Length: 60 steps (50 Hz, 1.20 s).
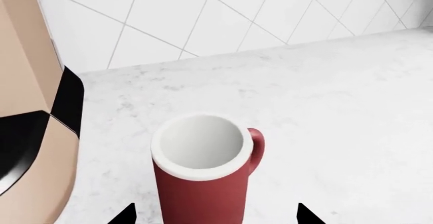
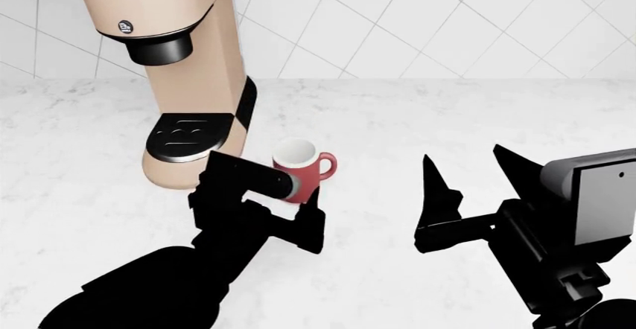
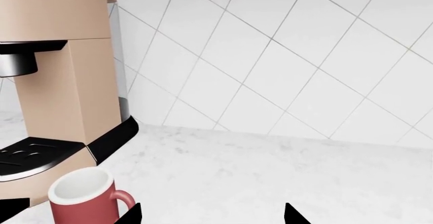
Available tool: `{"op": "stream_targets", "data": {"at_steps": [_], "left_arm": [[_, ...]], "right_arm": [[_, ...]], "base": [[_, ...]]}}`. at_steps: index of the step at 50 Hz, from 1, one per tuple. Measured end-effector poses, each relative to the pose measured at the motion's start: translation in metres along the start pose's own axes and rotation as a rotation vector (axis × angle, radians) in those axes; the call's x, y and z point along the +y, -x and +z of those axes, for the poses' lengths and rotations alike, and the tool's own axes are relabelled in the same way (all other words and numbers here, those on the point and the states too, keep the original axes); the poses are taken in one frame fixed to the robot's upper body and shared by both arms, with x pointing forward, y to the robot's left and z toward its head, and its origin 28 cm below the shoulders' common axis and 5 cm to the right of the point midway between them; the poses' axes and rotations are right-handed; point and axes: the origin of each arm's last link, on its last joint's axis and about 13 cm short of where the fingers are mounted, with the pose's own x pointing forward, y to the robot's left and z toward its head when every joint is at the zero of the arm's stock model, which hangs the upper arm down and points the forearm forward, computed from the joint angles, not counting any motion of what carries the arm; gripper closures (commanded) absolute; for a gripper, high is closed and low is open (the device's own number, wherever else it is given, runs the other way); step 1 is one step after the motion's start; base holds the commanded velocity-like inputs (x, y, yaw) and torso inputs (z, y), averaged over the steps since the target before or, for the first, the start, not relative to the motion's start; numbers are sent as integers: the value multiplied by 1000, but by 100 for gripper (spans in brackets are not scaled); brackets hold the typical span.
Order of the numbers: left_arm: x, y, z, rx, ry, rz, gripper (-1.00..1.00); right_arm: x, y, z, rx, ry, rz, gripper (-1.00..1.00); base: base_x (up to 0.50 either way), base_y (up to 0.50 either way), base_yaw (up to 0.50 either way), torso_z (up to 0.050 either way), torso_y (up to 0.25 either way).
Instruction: Pick the mug from under the coffee machine dispenser and place it on the counter.
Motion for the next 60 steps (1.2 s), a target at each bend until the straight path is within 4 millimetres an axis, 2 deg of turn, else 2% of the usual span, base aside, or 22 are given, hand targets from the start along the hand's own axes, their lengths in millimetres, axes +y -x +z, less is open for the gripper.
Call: {"op": "stream_targets", "data": {"at_steps": [16,28,44,60], "left_arm": [[-6,29,11,-67,15,-19,-100],[-5,57,25,-159,40,-1,-100],[7,98,53,-307,75,33,-100],[19,139,78,-517,77,80,-100]], "right_arm": [[0,0,1,-7,-4,9,-100],[3,9,8,-37,11,15,-100],[7,28,36,-140,61,-7,-100],[12,59,66,-300,142,-21,-100]], "base": [[0,0,0,0,0],[0,0,0,0,0],[0,0,0,0,0],[0,0,0,0,0]]}}
